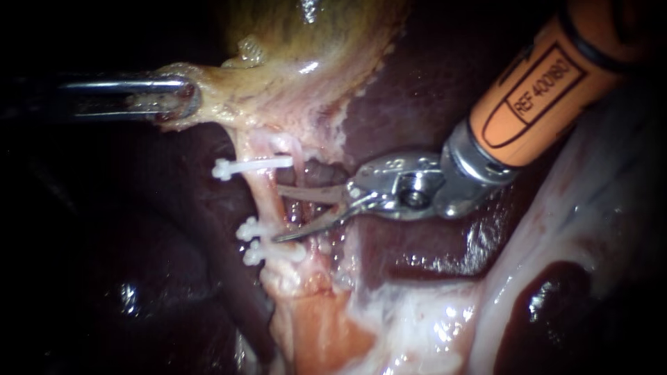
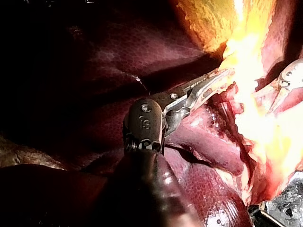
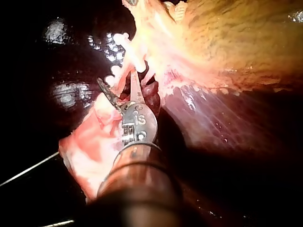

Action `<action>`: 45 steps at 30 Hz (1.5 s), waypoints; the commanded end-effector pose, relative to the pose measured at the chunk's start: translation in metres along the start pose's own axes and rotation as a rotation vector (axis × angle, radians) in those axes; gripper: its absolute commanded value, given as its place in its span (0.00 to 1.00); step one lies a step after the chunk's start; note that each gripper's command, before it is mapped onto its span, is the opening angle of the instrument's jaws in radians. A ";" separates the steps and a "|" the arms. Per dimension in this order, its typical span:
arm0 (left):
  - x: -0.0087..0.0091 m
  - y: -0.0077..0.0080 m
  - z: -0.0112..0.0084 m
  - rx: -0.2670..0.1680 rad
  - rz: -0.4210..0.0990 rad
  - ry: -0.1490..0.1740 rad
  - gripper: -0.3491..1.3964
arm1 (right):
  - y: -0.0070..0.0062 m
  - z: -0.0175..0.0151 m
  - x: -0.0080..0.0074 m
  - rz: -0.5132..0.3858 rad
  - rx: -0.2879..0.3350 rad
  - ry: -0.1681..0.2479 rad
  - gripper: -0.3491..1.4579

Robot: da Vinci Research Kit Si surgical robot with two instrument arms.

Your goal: Go to the cutting position left tube

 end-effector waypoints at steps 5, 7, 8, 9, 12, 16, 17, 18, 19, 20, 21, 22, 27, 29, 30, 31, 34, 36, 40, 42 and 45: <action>0.0001 0.0000 0.0000 0.000 0.000 0.000 0.00 | 0.0009 0.0025 0.0004 0.012 -0.007 0.023 0.98; 0.0001 0.0000 0.0001 0.000 -0.001 0.000 0.00 | 0.0013 0.0032 0.0006 0.019 -0.006 0.041 0.98; 0.0001 0.0000 0.0001 0.000 -0.001 0.000 0.00 | 0.0014 0.0035 0.0007 0.025 -0.003 0.052 0.98; 0.0002 0.0000 0.0002 0.001 -0.001 0.001 0.00 | 0.0015 0.0037 0.0009 0.037 -0.001 0.064 0.98; 0.0002 0.0001 0.0003 0.001 -0.001 0.001 0.00 | 0.0016 0.0043 0.0013 0.050 0.010 0.102 0.99; 0.0002 0.0001 0.0004 0.001 -0.001 0.001 0.00 | 0.0014 0.0043 0.0018 0.061 0.033 0.129 0.99; 0.0003 0.0000 0.0004 0.001 -0.001 0.001 0.00 | 0.0012 0.0042 0.0020 0.072 0.053 0.144 0.99; 0.0003 0.0000 0.0004 0.001 -0.001 0.001 0.00 | 0.0010 0.0041 0.0022 0.077 0.074 0.153 0.99; 0.0003 0.0000 0.0004 0.001 -0.001 0.001 0.00 | 0.0008 0.0040 0.0025 0.081 0.093 0.159 0.99; 0.0003 0.0000 0.0004 0.001 -0.002 0.001 0.00 | 0.0004 0.0038 0.0029 0.083 0.127 0.163 0.99; 0.0003 0.0000 0.0004 0.001 -0.001 0.001 0.00 | 0.0001 0.0036 0.0032 0.091 0.143 0.173 0.99; 0.0003 0.0000 0.0004 0.001 -0.001 0.001 0.00 | -0.0003 0.0034 0.0035 0.093 0.159 0.180 0.99; 0.0003 -0.0001 0.0003 0.001 -0.001 0.001 0.00 | -0.0027 0.0028 0.0053 0.107 0.245 0.217 0.99; 0.0003 -0.0001 0.0003 0.001 -0.001 0.001 0.00 | -0.0038 0.0027 0.0059 0.111 0.269 0.226 0.99; 0.0003 -0.0001 0.0003 0.001 -0.001 0.001 0.00 | -0.0041 0.0026 0.0061 0.115 0.275 0.226 0.99; 0.0003 -0.0002 0.0003 0.001 -0.001 0.001 0.00 | -0.0043 0.0026 0.0062 0.114 0.276 0.229 0.99; 0.0003 -0.0001 0.0003 0.003 -0.001 0.002 0.00 | -0.0047 0.0026 0.0065 0.116 0.283 0.233 0.99; 0.0003 -0.0002 0.0003 0.003 -0.001 0.002 0.00 | -0.0047 0.0025 0.0066 0.117 0.283 0.233 0.99; 0.0003 -0.0002 0.0003 0.003 -0.001 0.002 0.00 | -0.0045 0.0024 0.0066 0.118 0.280 0.235 0.99; 0.0003 -0.0002 0.0003 0.003 -0.001 0.002 0.00 | -0.0045 0.0024 0.0065 0.118 0.280 0.235 0.99; 0.0003 -0.0002 0.0003 0.003 -0.001 0.002 0.00 | -0.0045 0.0024 0.0065 0.118 0.280 0.234 0.99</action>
